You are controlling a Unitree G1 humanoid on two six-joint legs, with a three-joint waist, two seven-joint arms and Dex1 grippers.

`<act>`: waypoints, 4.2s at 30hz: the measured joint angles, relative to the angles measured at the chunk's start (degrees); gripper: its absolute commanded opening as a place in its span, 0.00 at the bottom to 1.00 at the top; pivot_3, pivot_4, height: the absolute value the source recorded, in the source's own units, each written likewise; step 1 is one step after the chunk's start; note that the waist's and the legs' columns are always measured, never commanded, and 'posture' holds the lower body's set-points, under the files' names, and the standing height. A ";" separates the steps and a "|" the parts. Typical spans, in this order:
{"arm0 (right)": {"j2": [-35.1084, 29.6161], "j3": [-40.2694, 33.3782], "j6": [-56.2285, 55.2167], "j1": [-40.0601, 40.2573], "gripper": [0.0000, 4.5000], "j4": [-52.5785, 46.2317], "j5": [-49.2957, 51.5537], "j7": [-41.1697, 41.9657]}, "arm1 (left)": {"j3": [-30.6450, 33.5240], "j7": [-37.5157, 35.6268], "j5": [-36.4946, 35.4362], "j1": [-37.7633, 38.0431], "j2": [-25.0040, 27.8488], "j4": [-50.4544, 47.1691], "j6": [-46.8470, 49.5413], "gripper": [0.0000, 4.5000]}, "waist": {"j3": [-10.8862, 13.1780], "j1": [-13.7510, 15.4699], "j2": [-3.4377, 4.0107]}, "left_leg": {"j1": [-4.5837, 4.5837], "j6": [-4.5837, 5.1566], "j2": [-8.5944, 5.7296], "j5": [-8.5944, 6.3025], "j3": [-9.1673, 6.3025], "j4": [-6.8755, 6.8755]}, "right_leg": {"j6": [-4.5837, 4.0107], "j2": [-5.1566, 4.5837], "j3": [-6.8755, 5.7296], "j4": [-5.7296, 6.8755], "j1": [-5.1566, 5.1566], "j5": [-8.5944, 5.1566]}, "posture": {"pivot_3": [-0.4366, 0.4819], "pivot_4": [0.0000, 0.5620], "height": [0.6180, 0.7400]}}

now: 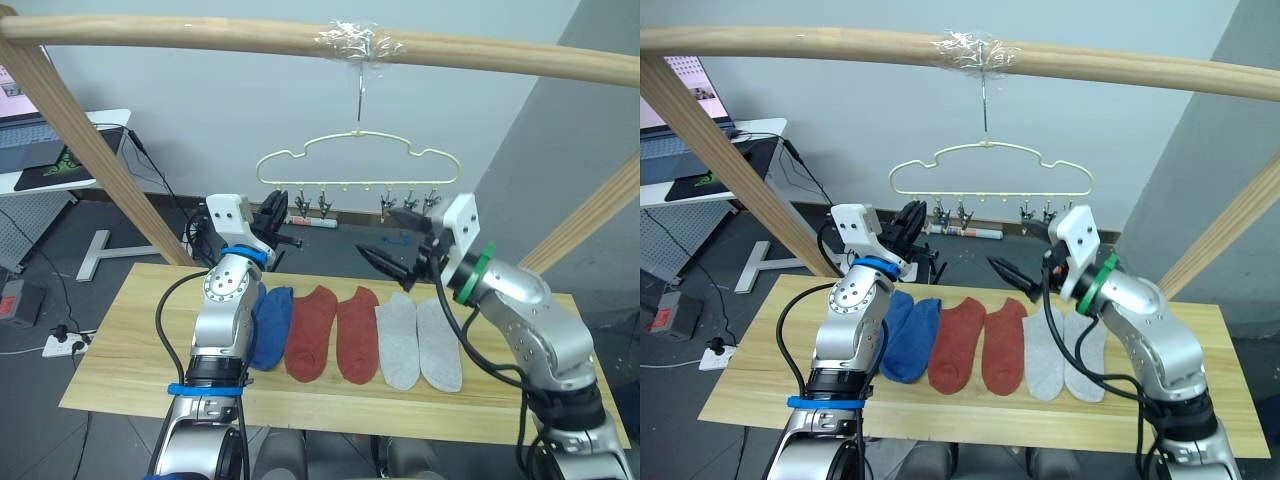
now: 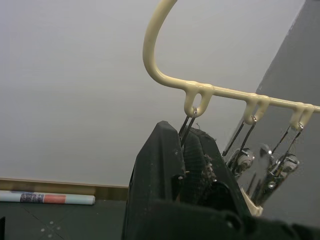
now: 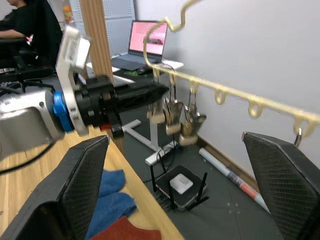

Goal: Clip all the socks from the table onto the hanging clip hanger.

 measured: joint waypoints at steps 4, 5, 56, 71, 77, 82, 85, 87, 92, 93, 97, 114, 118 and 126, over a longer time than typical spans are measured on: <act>-1.54 2.35 -0.54 9.21 1.00 6.31 -7.71 -4.48 | 0.08 0.01 0.01 0.00 0.01 0.04 0.01 0.00 | 0.01 -0.21 -0.01 | 0.02 -0.01 -0.05 0.01 0.05 0.01 | 0.00 -0.05 0.05 0.04 -0.02 0.00 | 0.59 0.33 1.00; -1.75 2.53 -0.72 10.53 1.00 9.11 -9.57 -5.71 | 0.12 0.01 0.02 0.03 0.05 0.04 0.01 0.00 | 0.01 -0.27 -0.01 | 0.02 -0.02 -0.05 0.02 0.05 0.01 | 0.00 -0.05 0.05 0.06 -0.02 0.00 | 0.59 0.33 1.00; 11.86 15.17 -7.04 -14.44 0.01 24.98 -22.06 2.77 | 15.22 -0.43 -43.81 -1.44 0.55 -7.86 42.66 0.00 | 0.28 -1.59 -0.06 | 0.05 -0.40 -0.10 0.27 -0.43 -0.01 | -0.02 -0.12 -0.33 0.16 0.13 0.01 | 0.62 0.32 1.00; 15.03 14.83 -7.50 -18.95 0.01 26.31 -23.06 1.85 | 14.17 -0.32 -43.96 -0.74 0.58 -8.69 42.28 0.00 | 0.30 -1.20 -0.03 | 0.03 -0.42 -0.10 0.27 -0.43 -0.03 | -0.02 -0.13 -0.34 0.15 0.10 0.01 | 0.62 0.32 1.00; 16.18 14.53 -7.48 -19.71 0.00 26.31 -23.08 1.45 | 13.97 -0.72 -43.65 -0.45 0.65 -8.91 41.79 0.08 | 0.30 -1.17 -0.03 | 0.02 -0.43 -0.10 0.28 -0.43 -0.04 | -0.02 -0.14 -0.35 0.14 0.09 0.01 | 0.62 0.30 1.00; 16.25 14.50 -7.30 -19.64 0.00 26.26 -23.07 1.45 | 13.68 -0.78 -43.41 0.30 0.78 -8.94 41.07 0.44 | 0.30 -1.13 -0.04 | 0.02 -0.44 -0.10 0.28 -0.43 -0.04 | -0.02 -0.14 -0.35 0.15 0.09 0.01 | 0.62 0.28 1.00; 16.41 14.51 -7.21 -19.45 0.00 26.21 -23.05 1.51 | 13.72 -0.82 -43.53 0.46 1.24 -8.94 41.08 0.66 | 0.30 -1.12 -0.04 | 0.01 -0.44 -0.10 0.29 -0.44 -0.04 | -0.02 -0.14 -0.36 0.15 0.08 0.01 | 0.62 0.28 1.00; 16.55 14.54 -7.20 -19.25 0.00 26.18 -23.05 1.57 | 13.73 -1.17 -43.58 0.53 1.83 -8.95 41.11 0.81 | 0.30 -1.12 -0.04 | 0.01 -0.44 -0.10 0.28 -0.43 -0.04 | -0.02 -0.14 -0.36 0.15 0.08 0.01 | 0.63 0.29 1.00; 18.82 14.28 -4.98 -18.31 0.12 26.07 -20.74 1.93 | 14.38 -1.76 -43.27 0.74 5.39 -9.03 40.97 1.00 | 0.30 -1.21 -0.04 | 0.00 -0.44 -0.09 0.28 -0.43 -0.07 | -0.03 -0.13 -0.36 0.16 0.04 0.01 | 0.63 0.29 1.00; 19.94 13.90 -3.38 -17.88 0.17 25.74 -19.51 2.03 | 14.36 -2.09 -43.28 1.22 6.19 -9.36 40.97 1.00 | 0.30 -1.22 -0.04 | 0.00 -0.44 -0.09 0.28 -0.43 -0.08 | -0.03 -0.13 -0.36 0.15 0.04 0.01 | 0.64 0.29 1.00; 21.86 12.88 0.77 -17.60 0.48 25.49 -15.94 2.69 | 12.92 -5.25 -41.54 3.50 10.31 -11.07 40.77 1.00 | 0.31 -1.17 -0.04 | -0.02 -0.44 -0.09 0.28 -0.45 -0.10 | -0.04 -0.14 -0.38 0.15 0.01 0.00 | 0.64 0.30 1.00; 8.13 3.85 4.44 -5.64 1.00 8.85 -10.07 3.82 | -6.48 -8.44 -11.95 13.96 8.07 -23.51 14.79 0.68 | 0.32 -0.17 -0.03 | -0.08 -0.43 -0.15 0.28 -0.36 -0.12 | -0.10 -0.19 -0.30 0.09 -0.02 -0.05 | 0.61 0.29 1.00; 5.03 1.56 6.17 -4.16 1.00 4.84 -7.50 4.45 | -9.68 -5.42 -6.79 14.25 4.63 -22.23 11.81 0.55 | 0.33 -0.55 -0.04 | -0.03 -0.41 -0.13 0.28 -0.30 -0.11 | -0.10 -0.15 -0.22 0.10 -0.03 -0.05 | 0.60 0.30 1.00; 2.56 0.81 8.13 -4.34 1.00 1.58 -5.00 4.31 | -10.38 -2.49 -1.88 13.35 1.23 -18.49 6.87 0.28 | 0.33 -0.76 -0.04 | -0.04 -0.41 -0.15 0.28 -0.27 -0.09 | -0.10 -0.16 -0.20 0.11 -0.02 -0.05 | 0.58 0.31 1.00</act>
